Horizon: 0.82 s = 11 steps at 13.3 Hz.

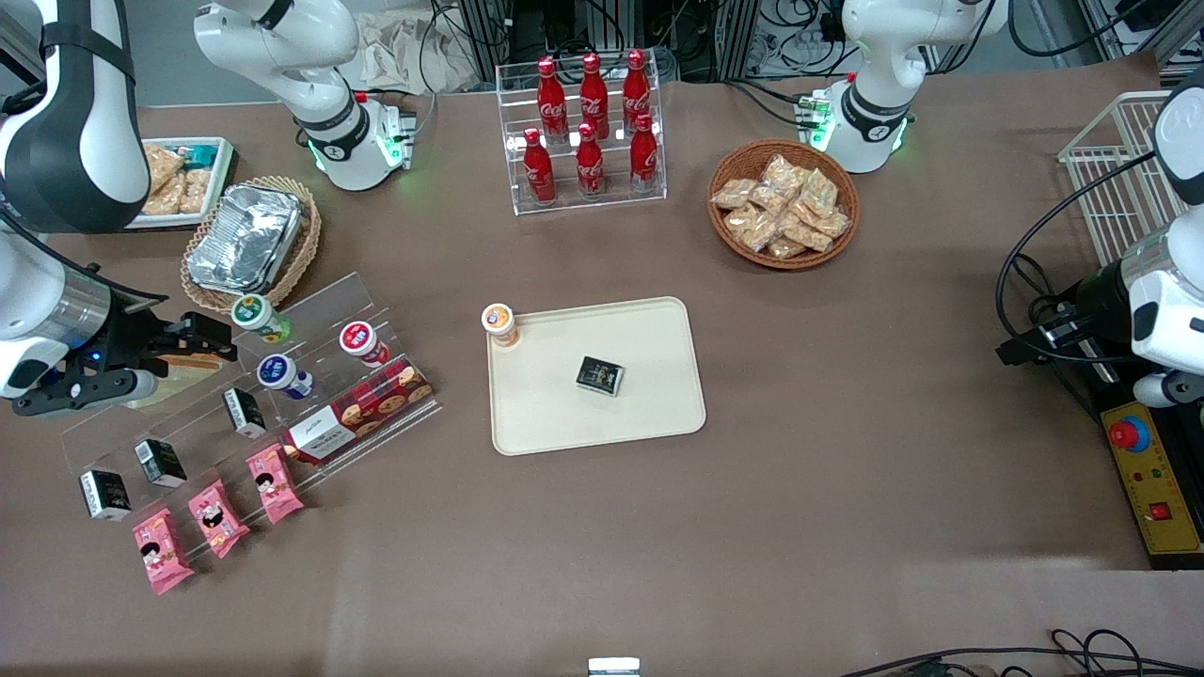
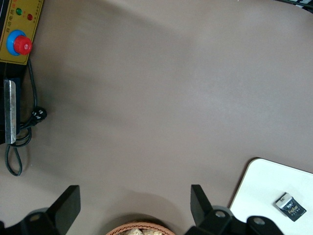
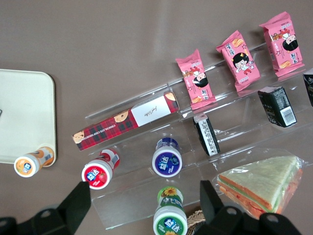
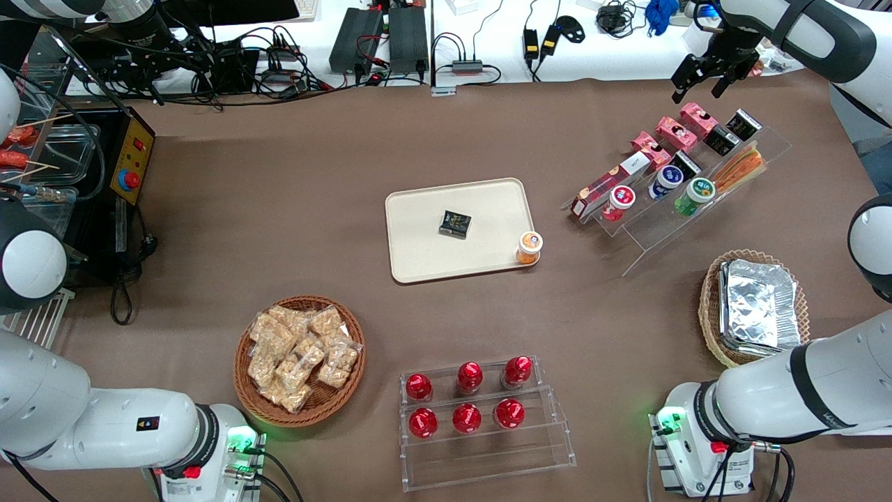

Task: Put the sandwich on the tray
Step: 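Move the right gripper over the wrapped sandwich in the acrylic rack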

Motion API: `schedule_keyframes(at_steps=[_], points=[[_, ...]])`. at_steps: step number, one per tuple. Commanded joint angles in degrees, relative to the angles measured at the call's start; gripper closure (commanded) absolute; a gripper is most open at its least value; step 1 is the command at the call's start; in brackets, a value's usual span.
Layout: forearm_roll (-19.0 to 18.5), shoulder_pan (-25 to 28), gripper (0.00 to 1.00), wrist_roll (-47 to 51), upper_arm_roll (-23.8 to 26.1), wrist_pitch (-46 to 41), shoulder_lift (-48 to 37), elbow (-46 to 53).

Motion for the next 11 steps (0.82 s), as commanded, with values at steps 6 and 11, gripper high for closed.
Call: schedule_keyframes(at_steps=[6, 11], points=[[0.26, -0.54, 0.01, -0.65, -1.12, -0.98, 0.83, 1.53], [0.17, -1.85, 0.01, -0.12, -1.48, -4.4, 0.22, 0.57]])
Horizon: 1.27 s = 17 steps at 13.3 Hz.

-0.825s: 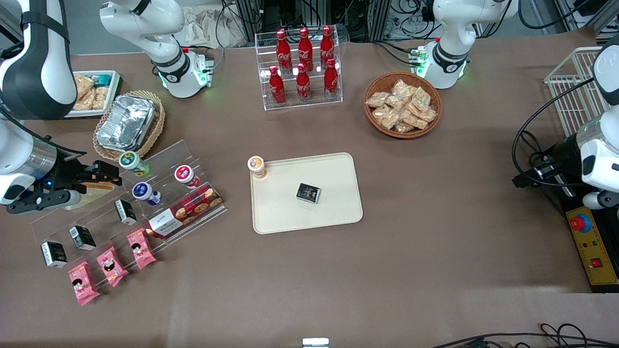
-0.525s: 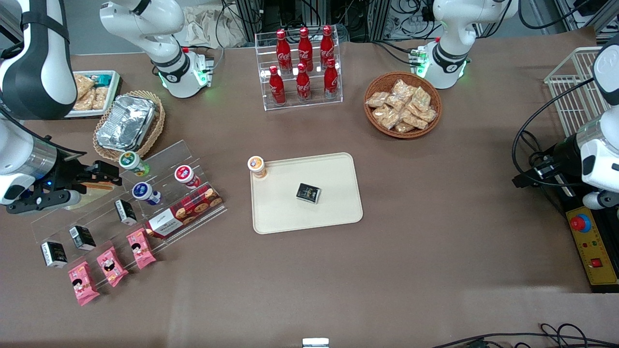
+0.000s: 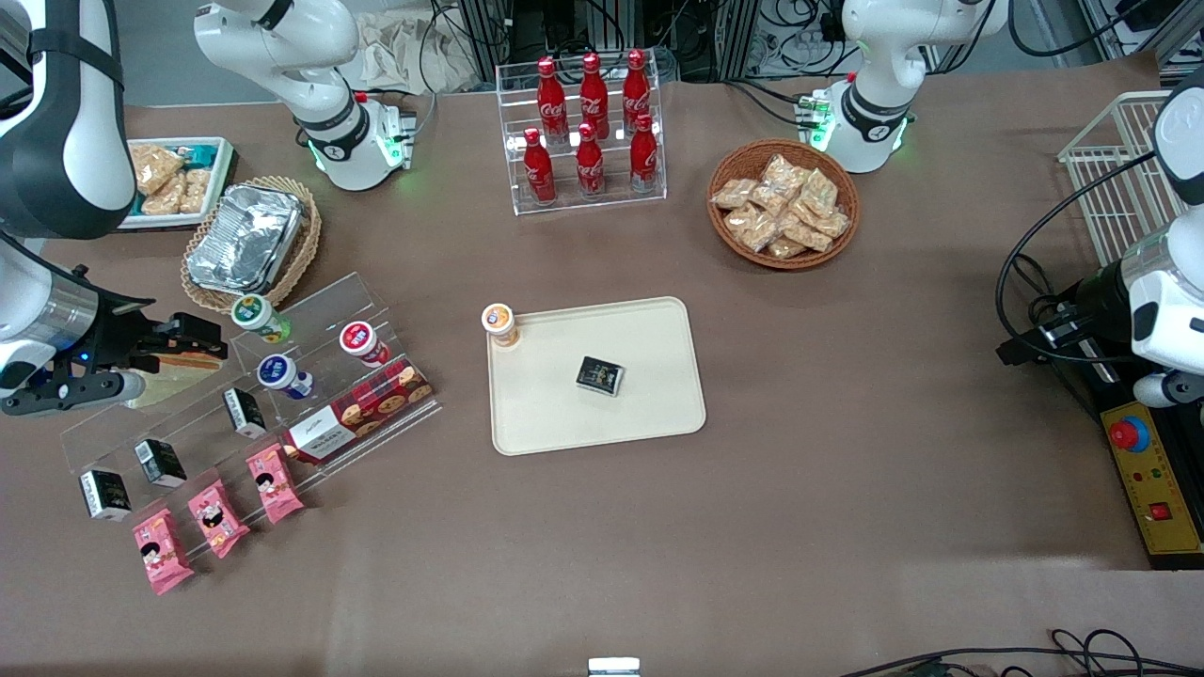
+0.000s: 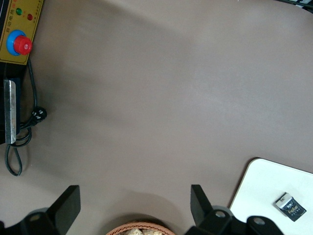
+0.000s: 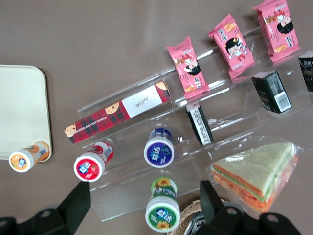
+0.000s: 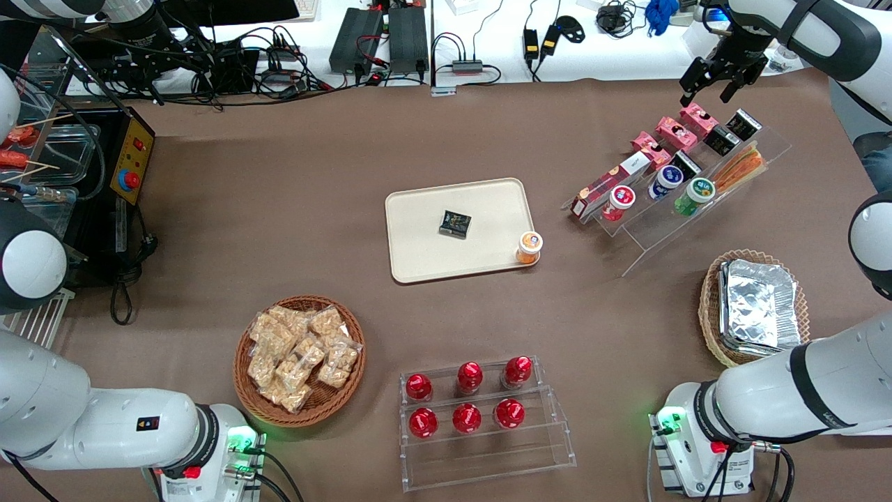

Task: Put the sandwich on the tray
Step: 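Move the right gripper over the wrapped sandwich in the acrylic rack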

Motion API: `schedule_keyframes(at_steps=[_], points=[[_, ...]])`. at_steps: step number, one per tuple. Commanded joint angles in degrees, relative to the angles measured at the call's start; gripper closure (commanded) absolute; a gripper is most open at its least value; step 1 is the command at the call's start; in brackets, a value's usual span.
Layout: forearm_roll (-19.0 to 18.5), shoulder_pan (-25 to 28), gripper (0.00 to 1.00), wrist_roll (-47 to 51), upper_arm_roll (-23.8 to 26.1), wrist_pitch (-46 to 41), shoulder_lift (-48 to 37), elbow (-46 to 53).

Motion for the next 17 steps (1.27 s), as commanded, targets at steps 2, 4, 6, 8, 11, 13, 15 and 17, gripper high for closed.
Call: schedule_keyframes(at_steps=[2, 4, 6, 8, 11, 13, 15, 17], points=[[0.17, -3.04, 0.01, 0.22, 0.0, -2.12, -2.58, -2.56], [0.08, -5.67, 0.01, -0.48, 0.0, -2.29, -3.21, -3.28], [0.08, -5.86, 0.01, -0.57, 0.0, -2.29, -3.47, -3.8], [-0.1, -7.7, 0.01, -0.57, -0.18, -2.29, -4.26, -4.24], [-0.1, -9.2, 0.01, 0.21, -0.44, -2.3, -4.7, -4.51], [-0.36, -9.38, 0.01, 1.18, -0.61, -1.59, -4.53, -4.6], [-0.28, -11.57, 0.01, 1.27, -0.7, -1.68, -4.09, -5.55], [1.73, -14.54, 0.01, 2.58, -0.79, -1.15, -3.3, -5.74]])
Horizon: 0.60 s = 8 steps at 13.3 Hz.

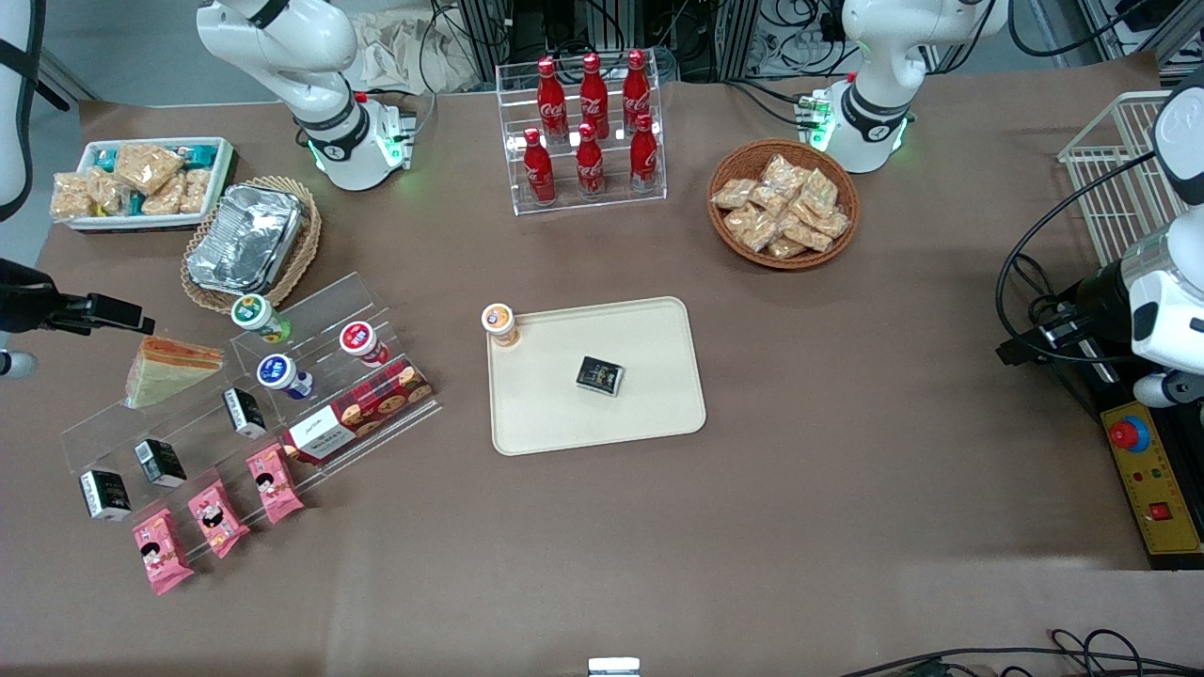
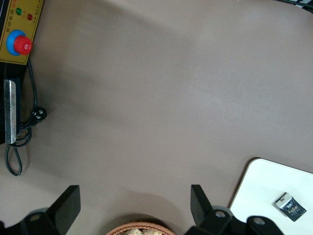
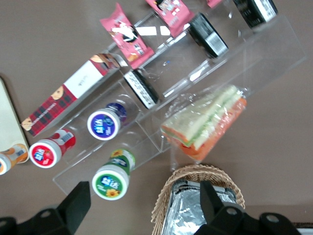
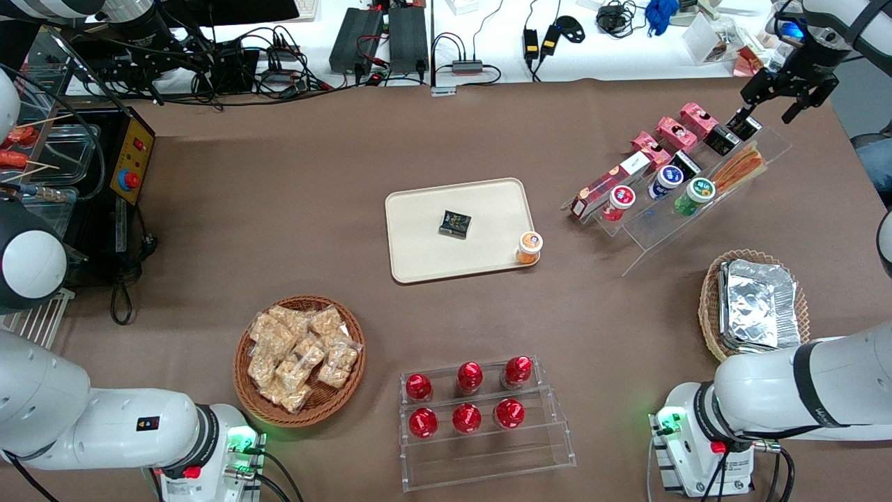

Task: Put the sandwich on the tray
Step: 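Move the right gripper over the wrapped sandwich in the acrylic rack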

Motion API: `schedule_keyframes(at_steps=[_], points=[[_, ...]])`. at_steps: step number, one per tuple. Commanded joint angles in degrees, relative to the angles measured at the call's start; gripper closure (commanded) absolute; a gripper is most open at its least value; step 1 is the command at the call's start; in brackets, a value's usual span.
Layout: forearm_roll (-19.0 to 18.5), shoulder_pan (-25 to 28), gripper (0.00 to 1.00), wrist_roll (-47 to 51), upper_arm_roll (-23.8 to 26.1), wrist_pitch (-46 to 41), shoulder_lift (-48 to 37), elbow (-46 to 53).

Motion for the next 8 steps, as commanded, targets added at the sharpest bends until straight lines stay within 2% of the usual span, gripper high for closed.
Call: schedule_keyframes(at_steps=[1, 3, 6, 8], points=[[3.92, -4.22, 0.01, 3.91, 0.2, 2.01, -0.26, -1.33], [3.6, -4.41, 0.01, 7.17, 0.11, 2.81, -0.08, -1.5], [3.42, -4.32, 0.01, 19.2, 0.2, 8.33, -0.34, -5.79], [2.81, -4.41, 0.01, 26.92, 0.28, 7.22, -0.34, -5.9]])
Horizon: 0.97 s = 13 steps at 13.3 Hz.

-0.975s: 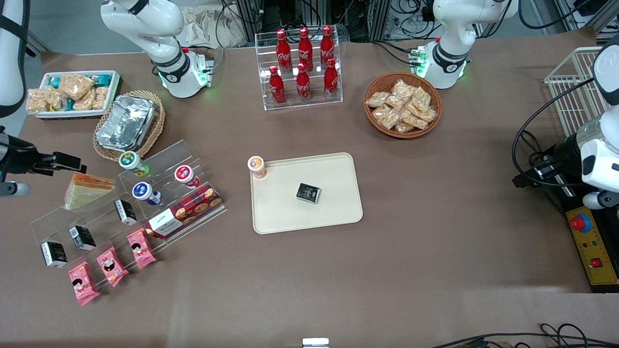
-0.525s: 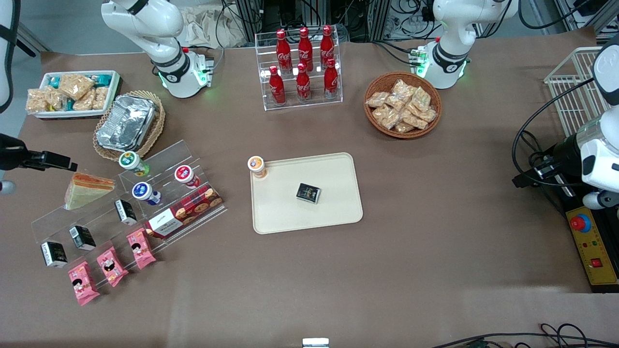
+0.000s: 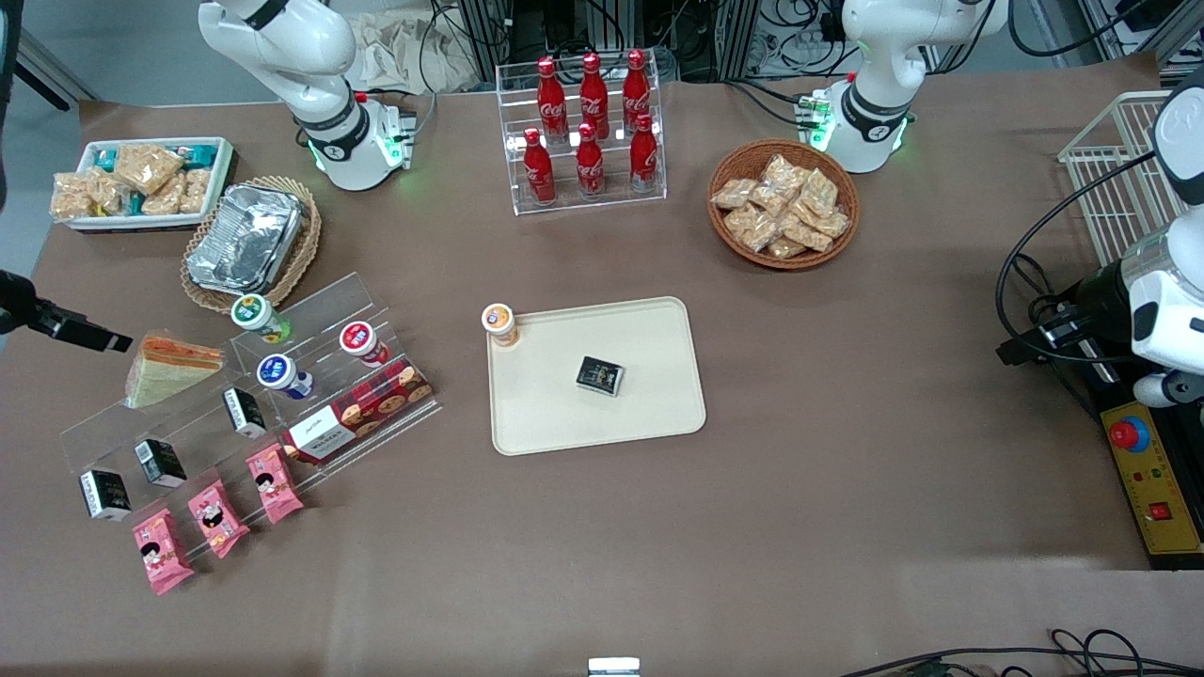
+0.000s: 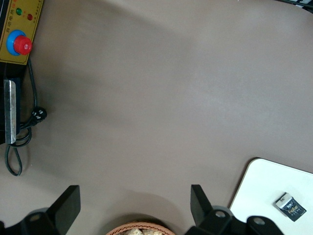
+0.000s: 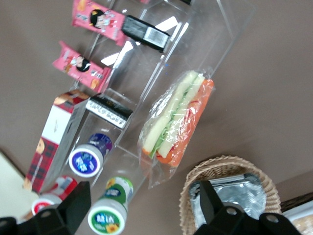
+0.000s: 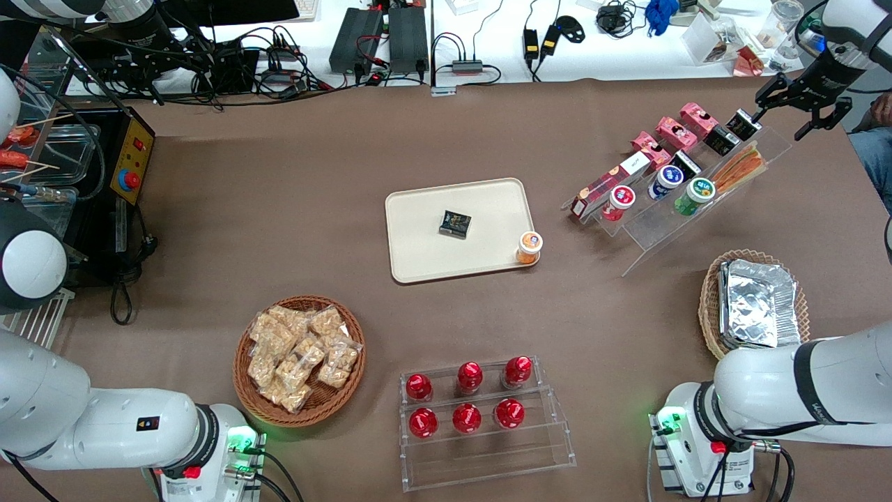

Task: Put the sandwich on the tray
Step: 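Close the right gripper on the plastic-wrapped sandwich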

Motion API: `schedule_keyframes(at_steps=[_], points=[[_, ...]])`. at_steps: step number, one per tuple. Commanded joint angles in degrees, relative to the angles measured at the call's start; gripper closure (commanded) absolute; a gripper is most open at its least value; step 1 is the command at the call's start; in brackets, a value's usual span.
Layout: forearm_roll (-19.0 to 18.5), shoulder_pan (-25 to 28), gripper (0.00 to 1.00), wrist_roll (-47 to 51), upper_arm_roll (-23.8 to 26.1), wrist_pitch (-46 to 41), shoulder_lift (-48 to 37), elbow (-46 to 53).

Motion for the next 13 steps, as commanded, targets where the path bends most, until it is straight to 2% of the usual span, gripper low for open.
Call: schedule_keyframes(at_steps=[1, 3, 7, 13], points=[[0.26, 0.19, 0.01, 11.24, -0.04, 0.33, -0.95, -1.54], [0.17, 0.63, 0.01, 17.85, 0.05, 0.5, -1.39, -2.5], [0.08, -0.07, 0.01, 18.14, -0.04, 11.2, -2.89, -11.02], [-0.09, -0.78, 0.01, 18.05, -0.13, 14.73, -0.35, -12.7]])
